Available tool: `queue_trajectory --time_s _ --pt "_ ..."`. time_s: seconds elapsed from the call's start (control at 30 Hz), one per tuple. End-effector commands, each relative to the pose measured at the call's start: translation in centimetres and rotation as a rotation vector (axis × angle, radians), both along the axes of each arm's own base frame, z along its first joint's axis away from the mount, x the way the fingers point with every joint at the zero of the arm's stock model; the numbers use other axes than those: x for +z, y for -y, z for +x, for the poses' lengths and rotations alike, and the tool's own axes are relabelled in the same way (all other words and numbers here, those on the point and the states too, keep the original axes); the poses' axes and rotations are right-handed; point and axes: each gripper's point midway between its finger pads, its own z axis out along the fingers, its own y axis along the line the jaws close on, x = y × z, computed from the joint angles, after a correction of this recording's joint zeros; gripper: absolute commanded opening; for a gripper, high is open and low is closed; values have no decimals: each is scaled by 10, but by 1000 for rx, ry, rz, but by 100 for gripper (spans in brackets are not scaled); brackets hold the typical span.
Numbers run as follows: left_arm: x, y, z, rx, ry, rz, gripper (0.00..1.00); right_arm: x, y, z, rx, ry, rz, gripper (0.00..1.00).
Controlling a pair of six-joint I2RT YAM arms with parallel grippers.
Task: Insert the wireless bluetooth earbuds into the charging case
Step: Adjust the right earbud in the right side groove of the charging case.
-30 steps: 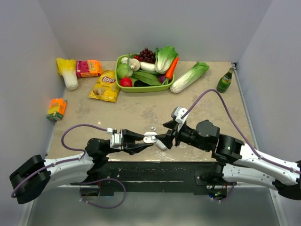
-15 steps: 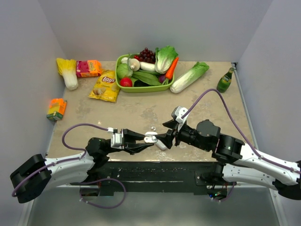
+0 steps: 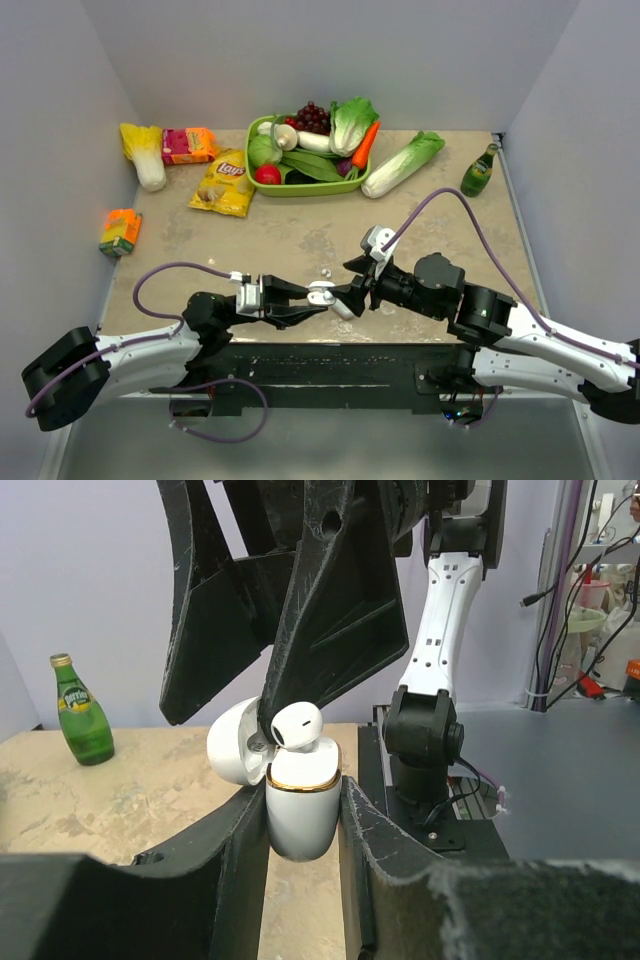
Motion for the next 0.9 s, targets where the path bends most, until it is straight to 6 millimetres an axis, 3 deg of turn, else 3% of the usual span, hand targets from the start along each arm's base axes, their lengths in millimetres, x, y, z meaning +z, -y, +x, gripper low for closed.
queue_trajectory --time_s 0.0,0.87 --pt "88 -32 -24 -2 257 -330 0 34 -4 -5 37 38 87 65" --pt "85 -29 -25 -18 250 -328 0 29 -14 -17 121 21 68 67"
